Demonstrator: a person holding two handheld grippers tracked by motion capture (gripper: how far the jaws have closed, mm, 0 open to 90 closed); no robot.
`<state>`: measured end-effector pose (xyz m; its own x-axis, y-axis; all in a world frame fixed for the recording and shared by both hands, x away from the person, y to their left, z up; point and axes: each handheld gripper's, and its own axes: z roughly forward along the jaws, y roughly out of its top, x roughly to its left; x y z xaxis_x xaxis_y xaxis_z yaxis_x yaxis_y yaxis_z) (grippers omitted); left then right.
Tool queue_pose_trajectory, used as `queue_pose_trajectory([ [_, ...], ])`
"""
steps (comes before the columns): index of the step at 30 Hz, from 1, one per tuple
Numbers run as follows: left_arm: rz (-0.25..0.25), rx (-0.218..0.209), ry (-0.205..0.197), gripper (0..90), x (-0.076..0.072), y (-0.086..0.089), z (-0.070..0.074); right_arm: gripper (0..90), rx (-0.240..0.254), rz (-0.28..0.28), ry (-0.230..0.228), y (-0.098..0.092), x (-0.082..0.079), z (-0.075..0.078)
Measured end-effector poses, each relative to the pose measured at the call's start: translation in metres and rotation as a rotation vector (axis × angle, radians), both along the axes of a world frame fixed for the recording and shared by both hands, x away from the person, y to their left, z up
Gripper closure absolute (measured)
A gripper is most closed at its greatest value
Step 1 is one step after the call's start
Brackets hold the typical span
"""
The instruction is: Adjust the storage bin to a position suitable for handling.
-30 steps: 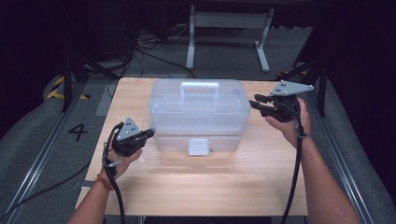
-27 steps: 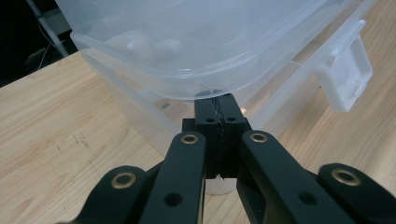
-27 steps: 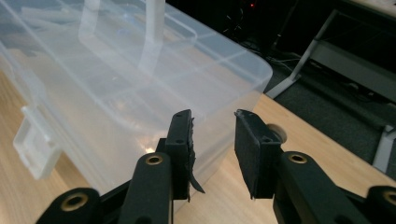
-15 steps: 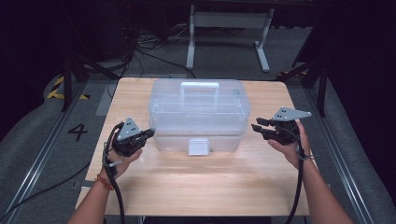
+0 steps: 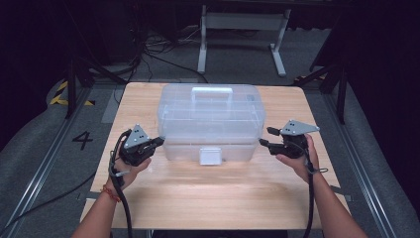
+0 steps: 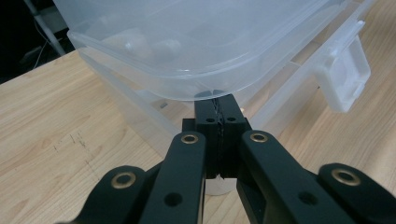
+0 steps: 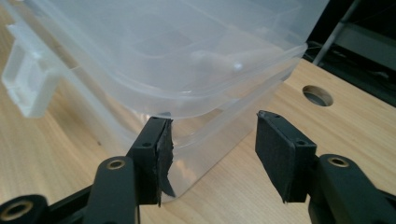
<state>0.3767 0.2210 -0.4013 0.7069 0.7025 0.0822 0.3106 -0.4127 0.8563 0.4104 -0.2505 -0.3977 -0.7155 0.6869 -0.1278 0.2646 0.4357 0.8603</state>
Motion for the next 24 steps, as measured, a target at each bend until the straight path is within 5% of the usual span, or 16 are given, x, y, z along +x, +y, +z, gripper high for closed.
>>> queue_pose_trajectory([
  [13,0.019,0.008,-0.014,89.5,0.001,-0.001,-0.001,49.6,0.025,-0.002,-0.104,0.003,-0.004,-0.001],
  [24,0.03,-0.001,-0.013,86.6,0.002,-0.001,-0.002,52.7,0.054,-0.02,-0.183,0.006,-0.006,0.014],
])
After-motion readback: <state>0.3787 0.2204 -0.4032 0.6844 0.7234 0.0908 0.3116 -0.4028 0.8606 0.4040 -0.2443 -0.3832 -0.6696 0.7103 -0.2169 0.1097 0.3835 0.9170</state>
